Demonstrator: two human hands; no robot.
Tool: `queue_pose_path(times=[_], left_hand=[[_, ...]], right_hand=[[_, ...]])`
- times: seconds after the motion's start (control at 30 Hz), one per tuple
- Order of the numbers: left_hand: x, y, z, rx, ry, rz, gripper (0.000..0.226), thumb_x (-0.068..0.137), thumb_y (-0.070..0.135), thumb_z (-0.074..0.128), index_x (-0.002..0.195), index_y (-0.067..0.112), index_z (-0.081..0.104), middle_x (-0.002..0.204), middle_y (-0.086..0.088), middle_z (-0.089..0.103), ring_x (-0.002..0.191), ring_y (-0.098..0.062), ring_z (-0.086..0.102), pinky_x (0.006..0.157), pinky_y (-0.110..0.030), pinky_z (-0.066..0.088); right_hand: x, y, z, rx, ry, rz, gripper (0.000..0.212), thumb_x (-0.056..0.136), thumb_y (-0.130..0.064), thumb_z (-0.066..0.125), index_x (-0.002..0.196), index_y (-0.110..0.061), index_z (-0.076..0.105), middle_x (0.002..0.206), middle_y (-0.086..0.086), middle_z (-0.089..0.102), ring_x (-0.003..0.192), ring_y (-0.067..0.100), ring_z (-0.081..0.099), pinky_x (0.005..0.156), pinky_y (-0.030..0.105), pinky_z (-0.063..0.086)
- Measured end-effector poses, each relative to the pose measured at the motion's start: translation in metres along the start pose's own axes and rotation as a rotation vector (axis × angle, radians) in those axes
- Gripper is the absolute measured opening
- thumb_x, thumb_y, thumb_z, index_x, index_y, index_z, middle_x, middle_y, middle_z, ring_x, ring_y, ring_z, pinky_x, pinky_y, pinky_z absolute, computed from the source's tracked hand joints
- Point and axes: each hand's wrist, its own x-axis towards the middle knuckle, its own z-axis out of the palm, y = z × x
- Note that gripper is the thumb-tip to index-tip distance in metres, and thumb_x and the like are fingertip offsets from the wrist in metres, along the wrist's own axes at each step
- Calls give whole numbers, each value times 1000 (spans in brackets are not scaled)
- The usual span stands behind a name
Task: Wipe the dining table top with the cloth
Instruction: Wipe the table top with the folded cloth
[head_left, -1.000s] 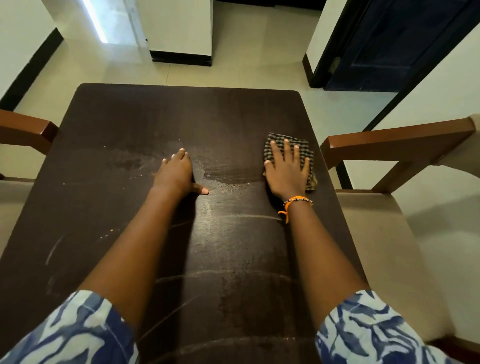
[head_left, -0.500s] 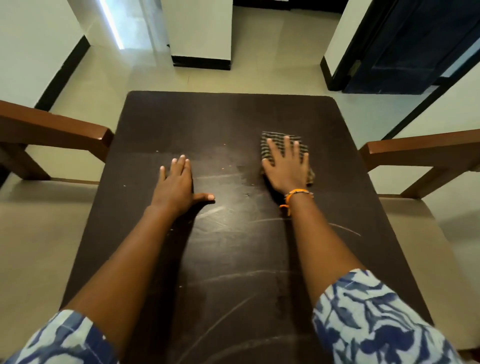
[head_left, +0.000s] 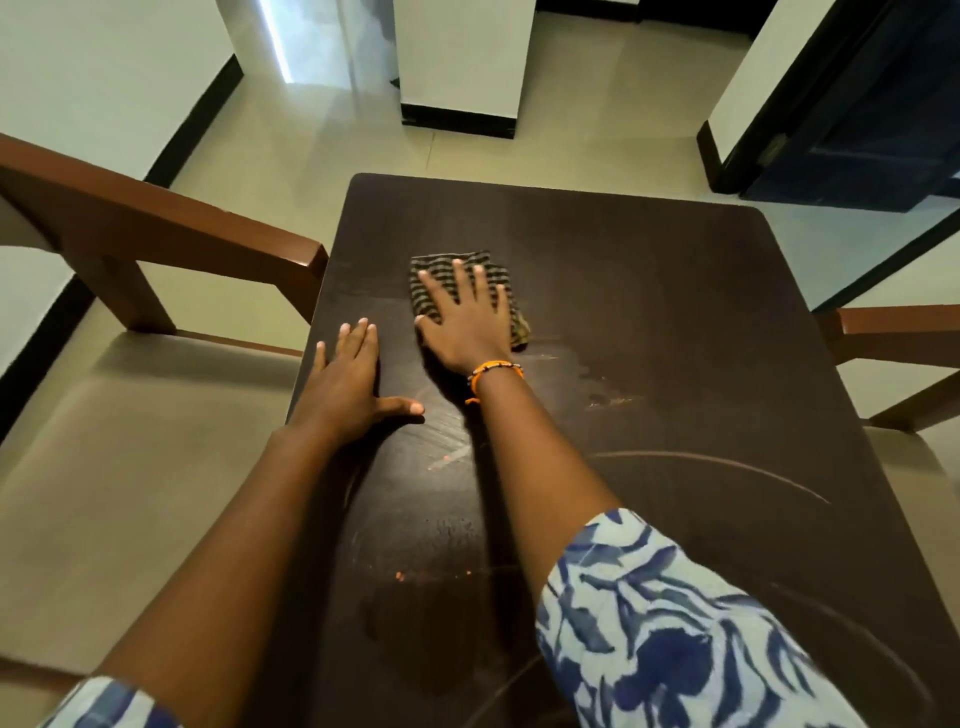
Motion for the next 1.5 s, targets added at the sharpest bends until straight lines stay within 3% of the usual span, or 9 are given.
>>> queue_pose_path(times=[0.17,0.4,0.57,0.7,0.9,1.07,1.23,1.37,1.5], left_hand=[[-14,0,1,-31,-15,-14,119,67,62,65,148,8,-5,158,-7,-6,145,-21,-10,115,-41,-7],[-25,-3,-5,-173,39,-125,120,70,56,67,147,8,-11,157,-12,-11,144,-27,-14,116,-42,-3],[-34,-21,2,-273,84,-150,113,74,56,62,147,7,-8,158,-9,-10,145,-24,-7,116,-44,7],[-33,-24,4,-330,91,-142,106,78,56,58,148,10,-7,158,-6,-7,146,-23,-1,115,-44,14],[-34,-36,-1,-403,158,-114,64,97,15,42,149,10,5,159,-3,5,145,-18,7,114,-29,10],[-34,-43,-1,-395,156,-64,63,95,-1,36,149,9,7,159,-4,6,146,-16,6,118,-28,9],[-35,-47,-3,-408,139,-26,63,93,-5,34,149,8,7,158,-6,7,146,-16,7,119,-30,9],[-40,-53,-12,-564,153,-8,54,94,-3,35,146,9,26,152,-7,30,140,-18,28,116,-38,25],[-57,-50,-10,-654,210,-67,45,96,6,40,140,13,39,141,-6,45,128,-17,42,109,-33,35]], right_hand=[[-6,18,-11,-25,-121,-133,59,92,-51,40,146,-46,15,160,-3,1,147,22,-4,115,51,-5],[-45,124,-40,-48,-41,193,58,94,-54,37,145,-48,12,160,-6,1,148,21,-2,116,55,-1],[-48,107,-22,-9,54,374,58,94,-48,37,147,-42,15,161,-2,1,147,24,-5,115,55,-5],[-23,52,-6,-21,45,239,58,95,-47,35,148,-40,12,161,0,0,147,26,-5,114,54,-6],[24,-47,17,0,-25,50,57,95,-46,33,148,-40,12,161,0,1,147,26,-6,114,53,-8],[67,-87,19,-7,-111,-30,55,96,-47,28,148,-40,11,161,-1,-2,147,26,-9,115,53,-9],[60,-92,23,-20,-89,-58,56,96,-48,30,148,-39,14,161,-1,2,147,26,-6,116,52,-8],[14,-92,35,-57,-66,-181,56,95,-48,32,148,-39,15,160,0,3,147,26,-5,115,53,-7],[-11,-80,34,-89,-149,-360,55,96,-48,33,147,-44,13,160,-4,-1,147,23,-6,115,52,-8]])
